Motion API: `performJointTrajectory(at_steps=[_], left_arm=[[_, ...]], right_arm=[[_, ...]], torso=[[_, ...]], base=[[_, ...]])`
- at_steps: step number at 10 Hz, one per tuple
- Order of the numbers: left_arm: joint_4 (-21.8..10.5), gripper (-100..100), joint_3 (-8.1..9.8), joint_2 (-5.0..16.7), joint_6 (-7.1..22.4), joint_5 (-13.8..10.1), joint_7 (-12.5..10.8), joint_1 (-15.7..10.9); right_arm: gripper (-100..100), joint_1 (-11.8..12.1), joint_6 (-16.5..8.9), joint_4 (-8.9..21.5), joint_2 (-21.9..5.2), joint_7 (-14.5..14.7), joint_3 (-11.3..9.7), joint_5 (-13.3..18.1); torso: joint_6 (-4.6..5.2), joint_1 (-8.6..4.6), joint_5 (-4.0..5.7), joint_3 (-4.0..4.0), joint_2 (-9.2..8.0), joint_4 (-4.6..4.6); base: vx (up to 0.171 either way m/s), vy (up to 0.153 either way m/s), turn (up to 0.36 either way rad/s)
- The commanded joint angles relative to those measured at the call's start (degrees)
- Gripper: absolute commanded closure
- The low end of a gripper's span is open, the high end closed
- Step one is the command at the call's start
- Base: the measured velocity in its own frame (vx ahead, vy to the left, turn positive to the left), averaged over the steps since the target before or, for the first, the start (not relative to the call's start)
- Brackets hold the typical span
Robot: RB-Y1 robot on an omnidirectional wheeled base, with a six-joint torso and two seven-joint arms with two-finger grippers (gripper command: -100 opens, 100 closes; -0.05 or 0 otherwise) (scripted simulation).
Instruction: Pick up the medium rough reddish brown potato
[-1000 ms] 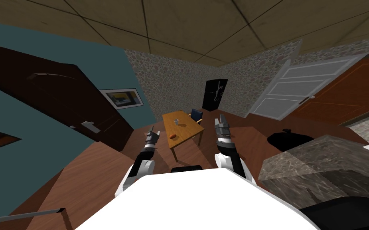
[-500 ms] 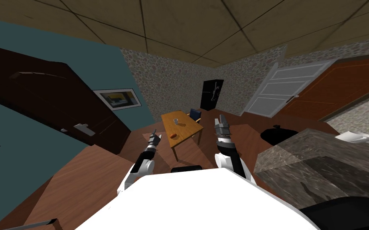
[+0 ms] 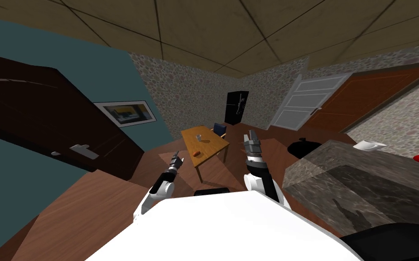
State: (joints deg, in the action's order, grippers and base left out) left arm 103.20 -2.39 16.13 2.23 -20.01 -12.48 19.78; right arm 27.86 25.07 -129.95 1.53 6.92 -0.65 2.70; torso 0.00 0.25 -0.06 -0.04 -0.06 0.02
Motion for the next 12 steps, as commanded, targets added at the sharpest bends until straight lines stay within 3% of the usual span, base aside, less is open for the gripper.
performJointTrajectory(at_steps=[1,2,3,4,5,6,7,8,9,10,11,12], left_arm=[[-2.1,-100,0.04,1.0,2.1,-1.2,-0.6,-0.8],[-4.0,-100,0.02,2.3,4.1,-3.3,-1.4,-1.8],[-5.1,-100,0.02,2.3,4.8,-3.3,-1.4,-1.8],[-8.0,-100,-0.01,3.6,6.5,-5.4,-2.2,-2.8],[-8.4,-100,-0.01,3.6,7.6,-5.4,-2.2,-2.8],[-11.0,-100,-0.03,4.8,9.6,-7.6,-3.0,-3.9],[-11.6,-100,-0.03,4.8,10.3,-7.6,-3.0,-3.9],[-13.2,-100,-0.06,6.0,13.0,-9.8,-3.8,-5.0],[-14.8,-100,-0.06,6.0,13.1,-9.8,-3.8,-5.0],[-17.2,-100,-0.08,7.0,15.0,-12.0,-4.5,-6.1],[-18.0,-100,-0.08,7.0,15.8,-12.0,-4.5,-6.1],[-20.0,-100,-0.1,8.1,17.8,-14.2,-5.4,-7.2]], right_arm=[[0,0.0,0.0,0.0,0.0,0.0,0.0,0.0],[0,0.0,0.0,0.0,0.0,0.0,0.0,0.0],[0,0.0,0.0,0.0,0.0,0.0,0.0,0.0],[0,0.0,0.0,0.0,0.0,0.0,0.0,0.0],[0,0.0,0.0,0.0,0.0,0.0,0.0,0.0],[0,0.0,0.0,0.0,0.0,0.0,0.0,0.0],[0,0.0,0.0,0.0,0.0,0.0,0.0,0.0],[0,0.0,0.0,0.0,0.0,0.0,0.0,0.0],[0,0.0,0.0,0.0,0.0,0.0,0.0,0.0],[0,0.0,0.0,0.0,0.0,0.0,0.0,0.0],[0,0.0,0.0,0.0,0.0,0.0,0.0,0.0],[0,0.0,0.0,0.0,0.0,0.0,0.0,0.0]], torso=[[0.0,0.0,0.0,0.0,0.0,0.0],[-0.03,0.0,0.0,0.01,0.02,0.0],[0.0,0.06,-0.01,0.0,0.0,0.0],[-0.02,0.02,-0.01,0.02,0.03,-0.01],[-0.01,0.03,0.0,0.01,0.02,0.0],[-0.02,0.01,-0.01,0.02,0.04,-0.01],[-0.01,0.03,-0.01,0.02,0.04,-0.01],[-0.03,-0.01,0.0,0.02,0.04,-0.01],[0.0,0.0,0.0,0.02,0.03,0.0],[-0.03,-0.02,0.0,0.02,0.05,-0.01],[0.0,-0.03,0.01,0.03,0.06,-0.01],[-0.05,-0.03,0.0,0.03,0.05,-0.01]], base=[[-0.028,0.055,-0.083],[-0.038,0.066,-0.148],[-0.033,0.056,-0.085],[-0.036,0.055,-0.136],[-0.028,0.057,-0.085],[-0.028,0.064,-0.151],[-0.029,0.047,-0.087],[-0.037,0.052,-0.157],[-0.031,0.044,-0.104],[-0.029,0.042,-0.199],[-0.029,0.045,-0.082],[-0.031,0.052,-0.111]])
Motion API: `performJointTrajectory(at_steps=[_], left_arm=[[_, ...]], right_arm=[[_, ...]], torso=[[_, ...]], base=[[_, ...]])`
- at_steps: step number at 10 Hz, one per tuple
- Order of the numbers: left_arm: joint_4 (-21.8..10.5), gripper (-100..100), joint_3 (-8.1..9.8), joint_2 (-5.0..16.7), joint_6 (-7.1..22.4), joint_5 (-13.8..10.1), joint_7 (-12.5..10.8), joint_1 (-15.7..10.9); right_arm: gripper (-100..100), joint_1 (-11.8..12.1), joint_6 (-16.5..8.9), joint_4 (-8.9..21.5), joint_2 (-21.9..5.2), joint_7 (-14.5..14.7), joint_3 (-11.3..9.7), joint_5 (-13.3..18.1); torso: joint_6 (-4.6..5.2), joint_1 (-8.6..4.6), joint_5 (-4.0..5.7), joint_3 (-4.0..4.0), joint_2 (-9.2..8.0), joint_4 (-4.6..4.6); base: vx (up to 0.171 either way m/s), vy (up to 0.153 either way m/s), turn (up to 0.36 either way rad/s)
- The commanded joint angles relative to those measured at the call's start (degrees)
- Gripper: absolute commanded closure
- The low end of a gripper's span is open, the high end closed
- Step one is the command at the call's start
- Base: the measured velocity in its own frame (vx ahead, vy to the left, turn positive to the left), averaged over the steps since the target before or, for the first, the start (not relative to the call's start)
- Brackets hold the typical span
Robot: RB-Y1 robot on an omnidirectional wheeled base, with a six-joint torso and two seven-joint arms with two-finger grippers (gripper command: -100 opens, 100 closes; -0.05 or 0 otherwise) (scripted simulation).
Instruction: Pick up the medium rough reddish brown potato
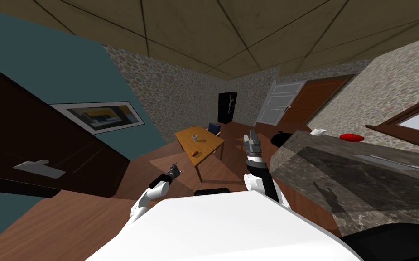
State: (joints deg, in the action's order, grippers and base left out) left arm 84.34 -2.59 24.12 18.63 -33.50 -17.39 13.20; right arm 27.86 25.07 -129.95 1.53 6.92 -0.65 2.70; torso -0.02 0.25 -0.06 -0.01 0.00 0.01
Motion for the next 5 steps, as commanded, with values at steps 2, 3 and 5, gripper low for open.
performJointTrajectory(at_steps=[2,3,5], left_arm=[[-4.7,-100,0.07,1.0,3.6,-3.0,-1.2,-1.7],[-5.4,-100,0.07,1.0,4.8,-3.0,-1.2,-1.7],[-8.4,-100,0.05,1.9,7.6,-5.2,-2.0,-2.8]], right_arm=[[0,0.0,0.0,0.0,0.0,0.0,0.0,0.0],[0,0.0,0.0,0.0,0.0,0.0,0.0,0.0],[0,0.0,0.0,0.0,0.0,0.0,0.0,0.0]], torso=[[-0.02,-0.01,-0.01,0.01,0.01,-0.01],[0.01,-0.02,0.0,0.0,-0.01,0.0],[0.0,-0.04,0.0,0.01,0.02,0.0]], base=[[-0.03,0.048,-0.148],[-0.028,0.041,-0.1],[-0.026,0.041,-0.123]])
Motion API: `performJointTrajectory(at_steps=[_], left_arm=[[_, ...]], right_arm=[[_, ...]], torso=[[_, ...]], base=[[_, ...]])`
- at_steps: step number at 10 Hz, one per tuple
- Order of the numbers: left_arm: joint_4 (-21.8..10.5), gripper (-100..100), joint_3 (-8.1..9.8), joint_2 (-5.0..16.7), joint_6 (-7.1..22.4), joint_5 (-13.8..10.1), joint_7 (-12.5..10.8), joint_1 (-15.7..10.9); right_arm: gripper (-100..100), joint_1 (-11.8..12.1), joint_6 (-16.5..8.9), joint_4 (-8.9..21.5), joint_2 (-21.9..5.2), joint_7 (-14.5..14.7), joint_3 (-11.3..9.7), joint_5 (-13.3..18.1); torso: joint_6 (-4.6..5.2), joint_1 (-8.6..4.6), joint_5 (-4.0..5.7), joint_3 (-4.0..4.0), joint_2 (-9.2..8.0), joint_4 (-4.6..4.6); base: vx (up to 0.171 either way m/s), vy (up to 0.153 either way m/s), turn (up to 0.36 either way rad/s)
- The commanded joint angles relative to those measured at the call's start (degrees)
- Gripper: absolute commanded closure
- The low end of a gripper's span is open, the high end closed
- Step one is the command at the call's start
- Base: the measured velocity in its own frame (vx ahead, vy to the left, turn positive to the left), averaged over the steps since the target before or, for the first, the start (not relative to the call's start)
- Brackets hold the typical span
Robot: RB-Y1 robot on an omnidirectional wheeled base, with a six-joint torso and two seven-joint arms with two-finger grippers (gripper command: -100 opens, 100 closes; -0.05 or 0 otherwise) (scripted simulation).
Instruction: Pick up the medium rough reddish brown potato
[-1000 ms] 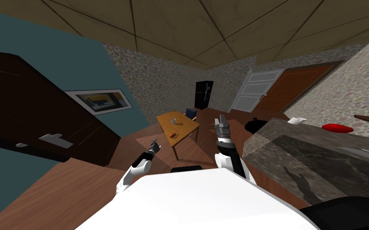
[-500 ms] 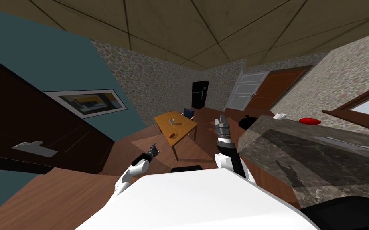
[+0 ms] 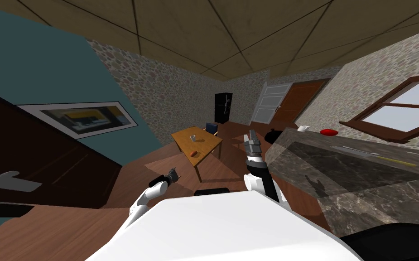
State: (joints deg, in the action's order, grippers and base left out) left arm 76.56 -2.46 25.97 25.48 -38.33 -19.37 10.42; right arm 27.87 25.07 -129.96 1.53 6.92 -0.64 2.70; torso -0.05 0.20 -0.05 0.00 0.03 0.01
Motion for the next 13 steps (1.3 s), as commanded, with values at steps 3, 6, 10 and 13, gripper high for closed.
performJointTrajectory(at_steps=[3,6,10,13], left_arm=[[-5.8,-100,-0.13,1.8,5.7,-4.8,-1.6,-2.3],[-9.4,-100,-0.15,2.6,8.5,-7.0,-2.4,-3.4],[-14.8,-100,-0.18,4.1,13.3,-11.2,-3.8,-5.6],[-19.4,-100,-0.17,5.7,17.6,-15.2,-5.2,-7.8]], right_arm=[[0,0.0,0.0,0.0,0.0,0.0,0.0,0.0],[0,0.0,0.0,0.0,0.0,0.0,0.0,0.0],[0,0.0,0.0,0.0,0.0,0.0,0.0,0.0],[0,0.0,0.0,0.0,0.0,0.0,0.0,0.0]], torso=[[0.01,-0.01,0.0,0.01,0.02,0.0],[0.03,-0.01,0.0,0.0,0.0,0.0],[0.02,-0.06,0.01,0.04,0.07,-0.01],[-0.01,-0.07,0.01,0.06,0.11,-0.02]], base=[[-0.027,0.039,-0.143],[-0.024,0.033,-0.117],[-0.012,0.023,-0.126],[-0.002,0.02,-0.127]])
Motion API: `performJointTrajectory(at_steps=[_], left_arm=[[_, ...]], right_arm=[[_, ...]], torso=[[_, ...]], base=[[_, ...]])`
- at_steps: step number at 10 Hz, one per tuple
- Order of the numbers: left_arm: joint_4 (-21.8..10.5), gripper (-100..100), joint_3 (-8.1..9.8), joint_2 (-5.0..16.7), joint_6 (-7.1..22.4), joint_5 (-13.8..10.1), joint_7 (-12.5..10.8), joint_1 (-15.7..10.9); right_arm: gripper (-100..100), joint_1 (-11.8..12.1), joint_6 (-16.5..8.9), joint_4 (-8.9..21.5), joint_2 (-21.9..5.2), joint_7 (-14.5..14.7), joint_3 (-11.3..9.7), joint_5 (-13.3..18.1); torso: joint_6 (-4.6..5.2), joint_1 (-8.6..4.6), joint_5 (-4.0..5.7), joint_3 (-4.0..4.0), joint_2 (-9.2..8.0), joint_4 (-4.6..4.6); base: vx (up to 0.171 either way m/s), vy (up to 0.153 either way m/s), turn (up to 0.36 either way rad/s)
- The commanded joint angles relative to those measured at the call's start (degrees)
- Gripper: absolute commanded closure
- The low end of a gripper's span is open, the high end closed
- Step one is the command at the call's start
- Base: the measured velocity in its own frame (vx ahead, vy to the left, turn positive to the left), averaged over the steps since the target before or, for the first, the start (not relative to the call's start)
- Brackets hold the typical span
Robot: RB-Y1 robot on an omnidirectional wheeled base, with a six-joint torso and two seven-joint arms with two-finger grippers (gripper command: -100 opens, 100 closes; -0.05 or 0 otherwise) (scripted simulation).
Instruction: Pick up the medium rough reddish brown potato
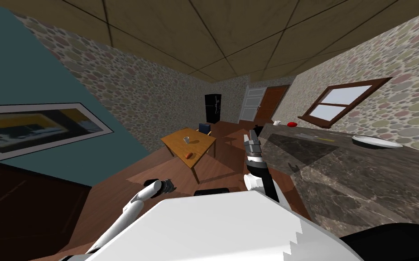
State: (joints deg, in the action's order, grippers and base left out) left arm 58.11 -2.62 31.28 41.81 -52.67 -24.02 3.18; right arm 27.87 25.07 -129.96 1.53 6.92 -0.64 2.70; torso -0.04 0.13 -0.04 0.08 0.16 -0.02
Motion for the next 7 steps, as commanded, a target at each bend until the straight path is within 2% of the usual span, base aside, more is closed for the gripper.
performJointTrajectory(at_steps=[1,2,5,6,7], left_arm=[[-2.9,-100,0.01,1.2,2.9,-2.7,-1.2,-1.7],[-3.8,-100,0.01,1.2,3.2,-2.7,-1.2,-1.7],[-9.4,-100,0.17,3.7,8.0,-7.8,-2.7,-5.0],[-9.9,-100,0.17,3.7,8.0,-7.8,-2.7,-5.0],[-11.6,-100,0.25,4.6,9.2,-9.3,-3.2,-6.1]], right_arm=[[0,0.0,0.0,0.0,0.0,0.0,0.0,0.0],[0,0.0,0.0,0.0,0.0,0.0,0.0,0.0],[0,0.0,0.0,0.0,0.0,0.0,0.0,0.0],[0,0.0,0.0,0.0,0.0,0.0,0.0,0.0],[0,0.0,0.0,0.0,0.0,0.0,0.0,0.0]], torso=[[0.0,0.0,0.0,0.0,0.0,0.0],[0.01,0.04,0.0,0.03,0.05,-0.01],[0.01,-0.02,0.0,0.09,0.16,-0.03],[0.0,-0.01,0.0,0.14,0.26,-0.05],[-0.04,0.0,0.0,0.13,0.22,-0.06]], base=[[0.017,0.032,-0.224],[0.02,0.027,-0.105],[0.046,0.018,-0.2],[0.055,0.025,-0.07],[0.064,0.017,-0.122]])
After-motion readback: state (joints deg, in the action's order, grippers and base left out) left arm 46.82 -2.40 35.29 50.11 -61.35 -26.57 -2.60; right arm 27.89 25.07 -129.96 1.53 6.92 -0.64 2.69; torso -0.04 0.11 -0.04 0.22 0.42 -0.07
